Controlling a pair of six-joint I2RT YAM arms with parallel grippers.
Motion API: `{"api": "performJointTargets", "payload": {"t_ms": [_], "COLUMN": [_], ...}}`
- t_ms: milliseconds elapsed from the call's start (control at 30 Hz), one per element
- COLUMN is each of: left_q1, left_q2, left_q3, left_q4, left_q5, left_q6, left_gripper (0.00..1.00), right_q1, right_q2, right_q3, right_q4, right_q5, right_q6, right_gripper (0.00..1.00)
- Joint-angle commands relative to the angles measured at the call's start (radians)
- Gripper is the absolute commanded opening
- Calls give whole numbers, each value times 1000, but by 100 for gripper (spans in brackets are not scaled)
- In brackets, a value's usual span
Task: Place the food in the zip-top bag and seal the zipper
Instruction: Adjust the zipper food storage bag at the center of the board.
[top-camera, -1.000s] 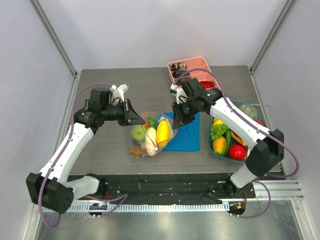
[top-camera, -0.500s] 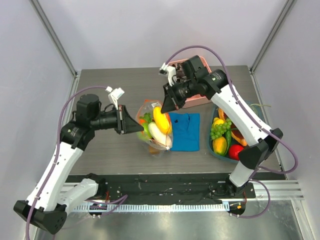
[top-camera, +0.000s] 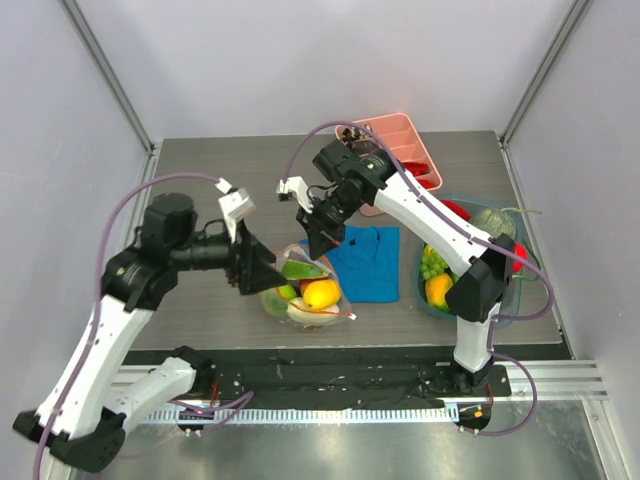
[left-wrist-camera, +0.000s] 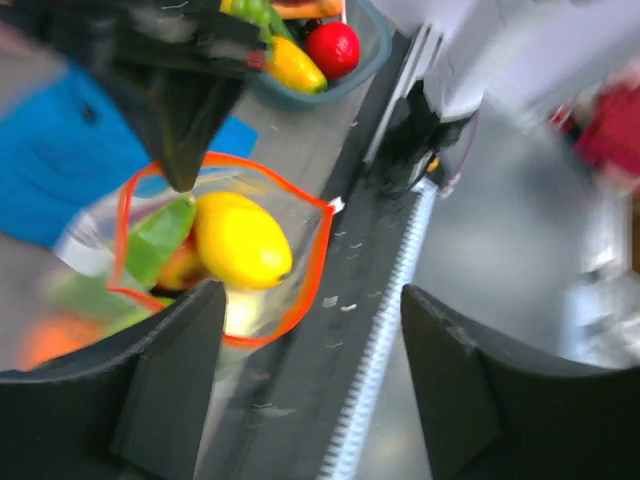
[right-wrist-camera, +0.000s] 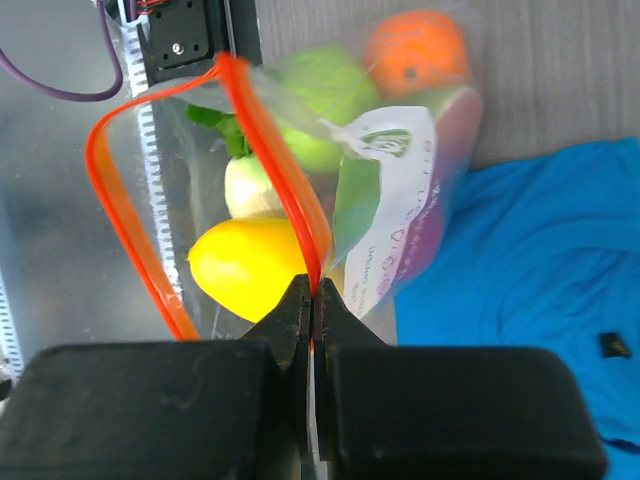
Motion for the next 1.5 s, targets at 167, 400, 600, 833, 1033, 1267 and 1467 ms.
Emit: {"api": "performJointTargets", "payload": {"t_ms": [167,400,600,833,1033,1267,1467], "left_q1": [-60,-328,-583,-655,-676,-676,-676], "left_q2": [11,80,86,128,152,131,33], "left_q3": [170,151,45,-30,-60,-12,-53], "left_q4": [-440,-382,-247,-77,-83,-19,162], "left_q5": [55,-279,-535,-644,-620,-621,-736], "left_q6": [800,905,905,888,919,825,693], "left_gripper": [69,68,66,59,43,0,0], "right_q1": [4,4,4,7,10,18,23], "right_q2": [63,80,87,103,115,181,201], "right_q3": [156,150,162,197,219,372,480], "right_q4": [-17,-6,11,11,15,-41,-25], "right_q5": [-46,-43,-40,-52,-57,-57,-28], "right_q6": [-29,17,54,91,111,112,112], "right_gripper": [1,1,1,1,1,1,1]}}
